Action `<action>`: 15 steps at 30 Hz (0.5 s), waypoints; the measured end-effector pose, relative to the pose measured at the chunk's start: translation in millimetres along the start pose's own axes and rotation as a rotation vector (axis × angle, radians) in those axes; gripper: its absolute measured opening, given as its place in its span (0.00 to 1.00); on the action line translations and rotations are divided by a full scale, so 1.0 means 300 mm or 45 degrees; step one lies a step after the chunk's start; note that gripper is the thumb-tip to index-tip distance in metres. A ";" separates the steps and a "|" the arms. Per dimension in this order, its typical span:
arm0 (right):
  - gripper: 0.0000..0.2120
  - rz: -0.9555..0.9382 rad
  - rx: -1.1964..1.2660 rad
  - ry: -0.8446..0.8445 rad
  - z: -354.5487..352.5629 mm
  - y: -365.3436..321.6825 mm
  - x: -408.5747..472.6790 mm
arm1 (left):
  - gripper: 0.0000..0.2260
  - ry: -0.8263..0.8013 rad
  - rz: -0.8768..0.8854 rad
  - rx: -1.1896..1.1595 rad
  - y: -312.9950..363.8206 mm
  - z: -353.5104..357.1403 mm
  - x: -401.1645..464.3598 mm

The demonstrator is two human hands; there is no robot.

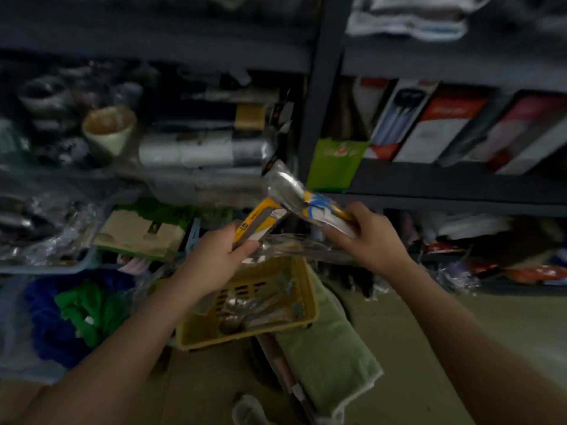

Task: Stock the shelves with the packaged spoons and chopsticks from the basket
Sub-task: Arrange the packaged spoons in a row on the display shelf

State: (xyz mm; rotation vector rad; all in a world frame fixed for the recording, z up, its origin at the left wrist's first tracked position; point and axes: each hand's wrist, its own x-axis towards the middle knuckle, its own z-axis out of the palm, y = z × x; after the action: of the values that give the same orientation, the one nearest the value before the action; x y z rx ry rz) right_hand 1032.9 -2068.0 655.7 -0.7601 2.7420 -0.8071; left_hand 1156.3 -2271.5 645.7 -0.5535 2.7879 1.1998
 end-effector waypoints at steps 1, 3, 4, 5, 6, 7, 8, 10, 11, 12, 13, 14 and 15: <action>0.21 0.007 0.015 0.086 -0.070 -0.003 -0.017 | 0.04 0.043 0.084 -0.008 0.062 -0.016 0.008; 0.22 0.053 0.046 0.242 -0.221 -0.012 -0.048 | 0.02 0.107 0.235 -0.050 0.196 -0.041 0.024; 0.23 0.072 0.062 0.307 -0.292 -0.009 -0.057 | 0.01 0.131 0.309 -0.071 0.260 -0.051 0.034; 0.24 0.090 0.069 0.367 -0.361 -0.001 -0.062 | 0.02 0.148 0.367 -0.091 0.319 -0.055 0.050; 0.24 0.116 0.070 0.411 -0.427 0.008 -0.062 | 0.03 0.161 0.412 -0.112 0.384 -0.060 0.065; 0.23 0.147 0.079 0.439 -0.487 0.020 -0.056 | 0.04 0.178 0.442 -0.128 0.439 -0.059 0.089; 0.22 0.176 0.115 0.454 -0.543 0.035 -0.044 | 0.04 0.195 0.468 -0.147 0.495 -0.055 0.109; 0.21 0.244 0.201 0.461 -0.634 0.084 -0.006 | 0.04 0.230 0.476 -0.199 0.594 -0.043 0.153; 0.21 0.273 0.220 0.473 -0.679 0.113 0.017 | 0.05 0.257 0.472 -0.228 0.639 -0.036 0.176; 0.19 0.302 0.227 0.495 -0.723 0.152 0.050 | 0.06 0.287 0.470 -0.252 0.687 -0.031 0.193; 0.18 0.324 0.248 0.531 -0.767 0.193 0.083 | 0.05 0.313 0.460 -0.283 0.729 -0.025 0.212; 0.18 0.349 0.312 0.567 -0.811 0.228 0.111 | 0.04 0.326 0.449 -0.329 0.775 -0.019 0.227; 0.21 0.360 0.403 0.602 -0.856 0.277 0.153 | 0.03 0.331 0.423 -0.389 0.820 -0.012 0.244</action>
State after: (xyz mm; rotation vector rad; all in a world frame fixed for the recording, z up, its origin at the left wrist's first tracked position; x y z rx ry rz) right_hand 879.5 -1915.2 823.3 -0.1204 2.8937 -1.4553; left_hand 1002.9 -2140.3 804.7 -0.2824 3.0173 1.7573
